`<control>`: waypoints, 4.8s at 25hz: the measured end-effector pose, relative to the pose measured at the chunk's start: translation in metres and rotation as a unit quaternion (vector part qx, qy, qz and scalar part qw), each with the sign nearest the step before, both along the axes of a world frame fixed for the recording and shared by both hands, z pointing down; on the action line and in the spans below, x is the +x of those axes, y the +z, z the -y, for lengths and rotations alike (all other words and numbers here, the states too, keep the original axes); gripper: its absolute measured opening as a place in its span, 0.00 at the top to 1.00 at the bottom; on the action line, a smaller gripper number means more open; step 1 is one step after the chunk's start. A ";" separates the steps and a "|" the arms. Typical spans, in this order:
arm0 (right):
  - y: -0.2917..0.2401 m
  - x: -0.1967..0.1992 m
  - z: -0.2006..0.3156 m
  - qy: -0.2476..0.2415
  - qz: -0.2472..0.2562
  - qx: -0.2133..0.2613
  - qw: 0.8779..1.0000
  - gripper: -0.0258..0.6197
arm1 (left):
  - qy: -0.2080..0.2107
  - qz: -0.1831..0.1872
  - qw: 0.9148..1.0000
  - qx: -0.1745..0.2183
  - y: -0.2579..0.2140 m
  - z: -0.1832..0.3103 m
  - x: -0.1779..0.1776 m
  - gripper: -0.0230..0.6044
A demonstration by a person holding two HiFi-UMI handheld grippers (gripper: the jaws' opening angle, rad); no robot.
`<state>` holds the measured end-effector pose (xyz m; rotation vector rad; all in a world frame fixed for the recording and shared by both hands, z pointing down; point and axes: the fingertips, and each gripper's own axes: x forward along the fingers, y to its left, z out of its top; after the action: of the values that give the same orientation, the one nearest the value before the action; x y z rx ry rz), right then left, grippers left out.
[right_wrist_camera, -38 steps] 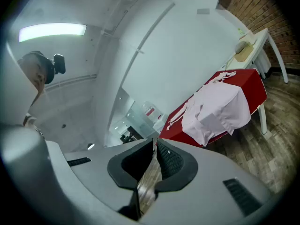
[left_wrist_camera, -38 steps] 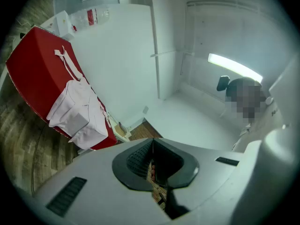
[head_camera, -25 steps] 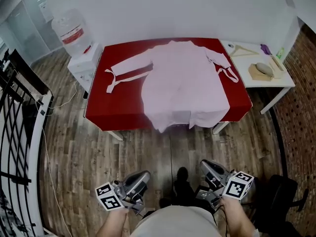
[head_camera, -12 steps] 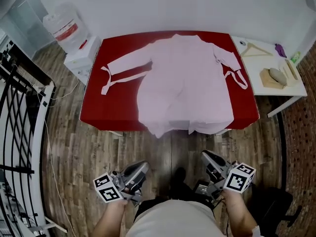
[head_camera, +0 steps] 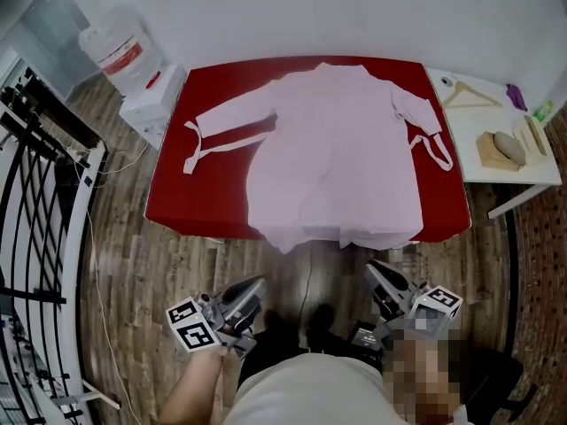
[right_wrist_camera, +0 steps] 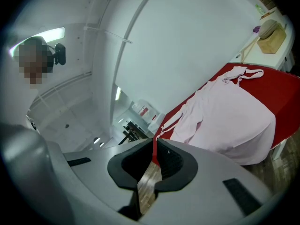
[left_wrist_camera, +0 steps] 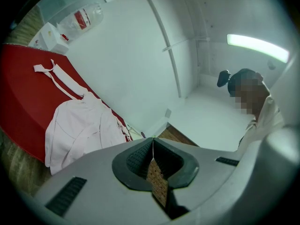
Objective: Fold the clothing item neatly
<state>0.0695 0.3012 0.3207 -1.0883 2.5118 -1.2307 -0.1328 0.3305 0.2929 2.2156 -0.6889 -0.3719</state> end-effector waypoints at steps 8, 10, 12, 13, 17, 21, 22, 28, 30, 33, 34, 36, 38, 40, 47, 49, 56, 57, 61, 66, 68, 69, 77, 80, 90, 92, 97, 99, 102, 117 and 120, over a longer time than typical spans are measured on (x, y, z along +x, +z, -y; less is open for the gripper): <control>0.006 -0.008 0.023 0.005 -0.016 -0.002 1.000 0.94 | 0.005 0.015 1.000 0.004 0.009 0.042 -0.010 0.95; 0.010 -0.010 0.035 0.012 -0.023 -0.001 1.000 0.94 | 0.002 0.020 1.000 0.002 0.015 0.059 -0.017 0.95; 0.017 -0.014 0.047 0.020 -0.030 -0.007 0.999 0.94 | 0.000 0.022 1.000 -0.005 0.022 0.077 -0.024 0.95; 0.020 -0.018 0.053 0.023 -0.032 -0.012 0.999 0.94 | 0.001 0.025 1.000 -0.008 0.025 0.085 -0.028 0.95; 0.028 -0.032 0.084 0.033 -0.046 -0.024 0.998 0.94 | 0.004 0.029 0.999 -0.016 0.036 0.131 -0.048 0.95; 0.038 -0.046 0.115 0.048 -0.060 -0.037 0.996 0.94 | 0.004 0.030 0.999 -0.020 0.043 0.176 -0.067 0.95; 0.039 -0.050 0.122 0.053 -0.063 -0.040 0.996 0.94 | 0.007 0.032 0.999 -0.020 0.045 0.186 -0.070 0.95; 0.042 -0.068 0.152 0.074 -0.087 -0.047 0.992 0.94 | 0.027 0.044 0.998 -0.029 0.056 0.234 -0.084 0.95; 0.044 -0.071 0.161 0.079 -0.098 -0.049 0.991 0.94 | 0.037 0.049 0.997 -0.035 0.061 0.245 -0.084 0.90; 0.049 -0.075 0.174 0.086 -0.117 -0.052 0.988 0.94 | 0.061 0.059 0.996 -0.043 0.072 0.256 -0.082 0.82; 0.052 -0.076 0.177 0.087 -0.124 -0.054 0.987 0.94 | 0.071 0.064 0.994 -0.044 0.075 0.257 -0.080 0.81; 0.057 -0.077 0.184 0.089 -0.137 -0.058 0.985 0.94 | 0.093 0.078 0.992 -0.043 0.081 0.257 -0.073 0.81; 0.060 -0.076 0.191 0.090 -0.151 -0.060 0.983 0.94 | 0.114 0.093 0.988 -0.044 0.089 0.254 -0.064 0.80; 0.065 -0.073 0.198 0.087 -0.164 -0.061 0.981 0.94 | 0.130 0.106 0.985 -0.050 0.097 0.248 -0.054 0.80; 0.095 -0.067 0.219 0.061 -0.183 -0.080 0.978 0.94 | 0.157 0.136 0.975 -0.077 0.127 0.233 -0.022 0.79; 0.108 -0.069 0.222 0.049 -0.187 -0.091 0.977 0.94 | 0.150 0.144 0.975 -0.083 0.135 0.237 -0.019 0.79; 0.157 -0.085 0.211 0.025 -0.187 -0.151 0.970 0.94 | 0.138 0.175 0.969 -0.109 0.166 0.253 -0.013 0.79; 0.163 -0.091 0.206 0.019 -0.186 -0.158 0.970 0.92 | 0.139 0.179 0.967 -0.114 0.171 0.254 -0.013 0.79; 0.181 -0.115 0.184 -0.008 -0.170 -0.184 0.968 0.81 | 0.138 0.196 0.961 -0.139 0.190 0.250 -0.022 0.79; 0.195 -0.131 0.163 -0.033 -0.175 -0.209 0.962 0.81 | 0.090 0.248 0.946 -0.189 0.213 0.242 -0.063 0.79; 0.198 -0.134 0.159 -0.034 -0.176 -0.214 0.960 0.81 | 0.064 0.279 0.935 -0.211 0.223 0.236 -0.087 0.79; 0.200 -0.135 0.158 -0.034 -0.176 -0.216 0.960 0.81 | 0.055 0.292 0.929 -0.222 0.227 0.232 -0.098 0.78; 0.208 -0.152 0.151 -0.050 -0.186 -0.223 0.956 0.81 | 0.102 0.309 0.901 -0.288 0.255 0.188 -0.110 0.77; 0.216 -0.155 0.149 -0.054 -0.203 -0.231 0.950 0.81 | 0.127 0.321 0.891 -0.296 0.263 0.176 -0.101 0.77; 0.222 -0.149 0.142 -0.043 -0.224 -0.226 0.947 0.92 | 0.166 0.322 0.882 -0.302 0.271 0.165 -0.092 0.94; 0.219 -0.144 0.141 -0.036 -0.226 -0.222 0.948 0.92 | 0.165 0.312 0.885 -0.304 0.270 0.166 -0.092 0.95; 0.217 -0.116 0.134 -0.008 -0.226 -0.233 0.946 0.92 | 0.148 0.305 0.890 -0.306 0.268 0.167 -0.101 0.95; 0.219 -0.102 0.131 0.004 -0.231 -0.240 0.943 0.92 | 0.143 0.303 0.891 -0.308 0.267 0.167 -0.103 0.95; 0.221 -0.084 0.129 0.020 -0.241 -0.246 0.939 0.93 | 0.135 0.301 0.891 -0.312 0.267 0.166 -0.109 0.95; 0.239 -0.041 0.108 0.004 -0.263 -0.313 0.913 0.93 | 0.114 0.315 0.884 -0.326 0.268 0.164 -0.138 0.96; 0.246 -0.042 0.101 -0.013 -0.269 -0.329 0.905 0.93 | 0.098 0.324 0.880 -0.334 0.270 0.168 -0.158 0.96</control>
<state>0.0276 0.1999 0.5671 -1.7463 2.5011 -2.1295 -0.2911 0.1626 0.5632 1.6767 -0.7710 0.6632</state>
